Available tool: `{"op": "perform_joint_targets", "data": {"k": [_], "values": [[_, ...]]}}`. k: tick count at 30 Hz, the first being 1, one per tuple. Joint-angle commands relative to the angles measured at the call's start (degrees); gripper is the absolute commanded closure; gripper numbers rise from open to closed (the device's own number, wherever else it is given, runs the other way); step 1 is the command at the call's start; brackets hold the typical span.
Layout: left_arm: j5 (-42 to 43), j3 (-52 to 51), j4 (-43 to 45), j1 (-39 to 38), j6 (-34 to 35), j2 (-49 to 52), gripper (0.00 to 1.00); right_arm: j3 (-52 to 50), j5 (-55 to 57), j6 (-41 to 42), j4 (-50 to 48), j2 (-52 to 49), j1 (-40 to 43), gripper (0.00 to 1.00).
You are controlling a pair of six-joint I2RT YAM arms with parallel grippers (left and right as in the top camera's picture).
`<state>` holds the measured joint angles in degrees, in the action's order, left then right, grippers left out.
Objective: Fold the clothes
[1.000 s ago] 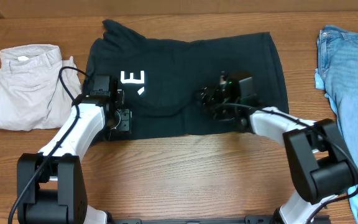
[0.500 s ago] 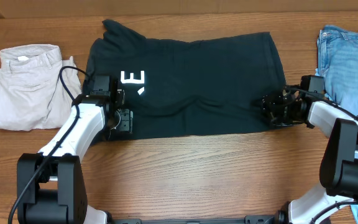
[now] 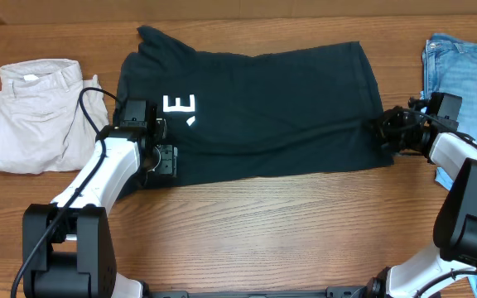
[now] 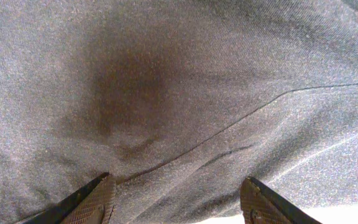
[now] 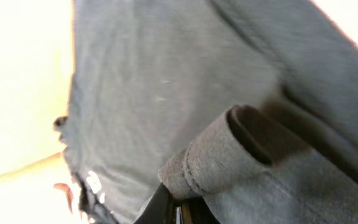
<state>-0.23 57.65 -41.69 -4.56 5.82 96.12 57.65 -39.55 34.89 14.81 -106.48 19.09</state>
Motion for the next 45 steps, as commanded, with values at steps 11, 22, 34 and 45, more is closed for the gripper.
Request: {"op": "perform_joint_targets", "data": {"k": [11, 22, 34, 45], "values": [[-0.3, -0.5, 0.0, 0.1, -0.7, 0.2, 0.32, 1.5, -15.1, -4.5, 2.3, -0.2, -1.9, 0.74], [-0.2, -0.5, -0.2, 0.1, -0.7, 0.2, 0.59, 1.5, 9.7, -4.3, 7.3, -0.2, -40.3, 0.96], [-0.3, -0.5, -1.2, 0.1, -0.7, 0.2, 0.58, 5.5, 15.1, 2.6, -16.6, -5.9, -41.6, 0.96], [-0.4, -0.5, -1.0, 0.1, -1.2, 0.2, 0.55, 13.5, 7.1, -11.3, 18.4, -4.5, -38.7, 0.96]]}}
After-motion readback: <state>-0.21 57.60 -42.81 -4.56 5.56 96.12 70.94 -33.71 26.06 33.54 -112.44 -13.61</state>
